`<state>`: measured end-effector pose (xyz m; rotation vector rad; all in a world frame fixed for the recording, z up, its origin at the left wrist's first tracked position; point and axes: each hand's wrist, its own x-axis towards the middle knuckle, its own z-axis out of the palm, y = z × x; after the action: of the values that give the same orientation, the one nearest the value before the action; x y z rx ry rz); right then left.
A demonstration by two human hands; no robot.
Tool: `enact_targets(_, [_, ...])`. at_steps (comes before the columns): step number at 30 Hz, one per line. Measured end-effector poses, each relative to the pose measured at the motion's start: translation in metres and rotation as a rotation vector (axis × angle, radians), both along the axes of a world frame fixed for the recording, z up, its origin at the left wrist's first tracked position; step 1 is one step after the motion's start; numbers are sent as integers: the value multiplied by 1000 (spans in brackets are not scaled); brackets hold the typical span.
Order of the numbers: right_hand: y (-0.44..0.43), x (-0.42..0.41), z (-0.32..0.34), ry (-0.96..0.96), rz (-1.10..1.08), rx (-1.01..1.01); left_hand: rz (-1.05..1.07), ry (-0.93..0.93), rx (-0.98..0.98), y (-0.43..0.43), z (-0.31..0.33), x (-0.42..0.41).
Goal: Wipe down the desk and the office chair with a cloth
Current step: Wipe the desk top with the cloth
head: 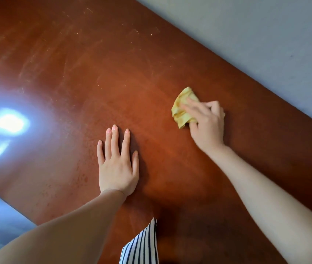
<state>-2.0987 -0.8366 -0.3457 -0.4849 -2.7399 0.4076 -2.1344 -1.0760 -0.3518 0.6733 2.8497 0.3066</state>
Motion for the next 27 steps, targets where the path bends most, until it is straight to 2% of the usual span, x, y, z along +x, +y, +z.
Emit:
enact_targets(5, [-51, 59, -5, 20, 377, 23, -2, 7, 8, -1, -1, 0])
enact_targets(9, [-47, 102, -6, -42, 654, 37, 4, 6, 12, -1, -1, 2])
enact_targets(12, [-14, 114, -4, -67, 701, 104, 6, 6, 16, -1, 0, 2])
enact_targets(20, [77, 86, 4, -62, 104, 10, 5, -8, 16, -2, 1, 3])
enact_targets(27, [115, 17, 9, -70, -386, -49, -2, -18, 3, -1, 1, 3])
